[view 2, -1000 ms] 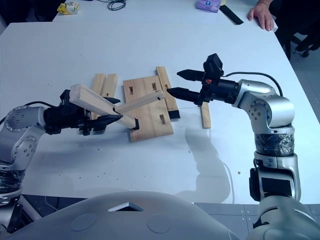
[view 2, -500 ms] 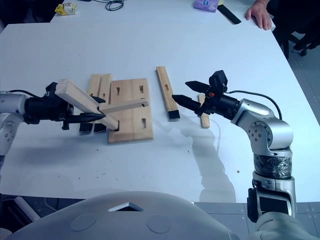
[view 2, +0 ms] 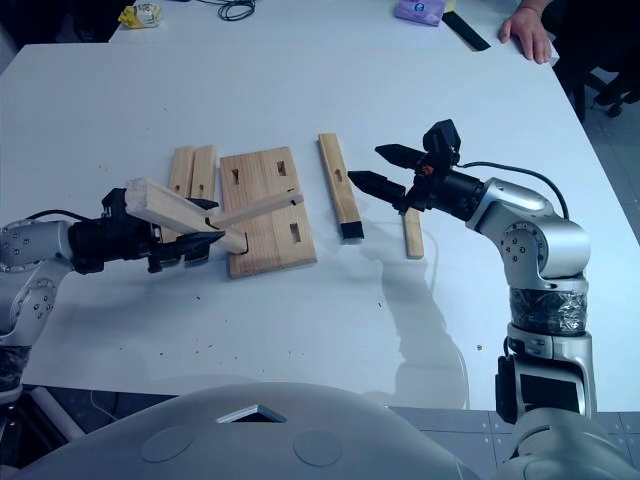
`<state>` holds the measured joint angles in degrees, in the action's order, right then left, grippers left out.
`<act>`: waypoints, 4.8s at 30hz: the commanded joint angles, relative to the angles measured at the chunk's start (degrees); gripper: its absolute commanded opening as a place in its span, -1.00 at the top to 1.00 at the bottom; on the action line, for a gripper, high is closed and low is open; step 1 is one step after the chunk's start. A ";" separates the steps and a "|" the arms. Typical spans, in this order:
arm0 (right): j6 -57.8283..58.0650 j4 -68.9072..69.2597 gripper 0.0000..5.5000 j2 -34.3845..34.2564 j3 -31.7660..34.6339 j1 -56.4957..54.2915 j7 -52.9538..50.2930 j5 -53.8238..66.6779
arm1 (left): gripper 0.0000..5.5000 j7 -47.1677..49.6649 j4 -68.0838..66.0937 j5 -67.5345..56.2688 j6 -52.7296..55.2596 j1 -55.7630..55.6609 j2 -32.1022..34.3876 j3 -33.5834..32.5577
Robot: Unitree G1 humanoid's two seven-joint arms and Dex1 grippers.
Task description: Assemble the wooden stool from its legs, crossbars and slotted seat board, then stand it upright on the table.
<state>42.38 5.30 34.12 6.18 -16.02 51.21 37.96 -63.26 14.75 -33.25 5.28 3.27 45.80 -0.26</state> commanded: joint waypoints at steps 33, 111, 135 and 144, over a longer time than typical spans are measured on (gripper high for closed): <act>-1.69 1.88 -0.77 -4.48 -0.60 2.17 -4.26 -0.47 | 0.10 -9.45 -23.06 9.96 0.20 -12.42 3.21 11.97; -8.34 -9.97 -0.77 -17.01 3.47 -2.58 -31.45 -14.57 | -0.39 53.36 -5.33 18.84 37.07 -3.12 -25.70 -10.90; -9.59 -7.60 -0.77 -19.94 4.34 0.23 -34.48 -14.26 | 0.10 55.12 -9.65 21.98 42.97 -2.89 -24.78 -9.54; -9.96 -3.56 -0.77 -23.33 6.32 4.69 -38.45 -14.09 | 0.24 55.35 -12.00 23.03 42.66 -3.85 -21.82 -12.20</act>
<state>33.07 1.08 11.34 11.52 -11.76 13.81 23.70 -8.66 5.97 -11.35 45.64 -2.82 23.52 -11.49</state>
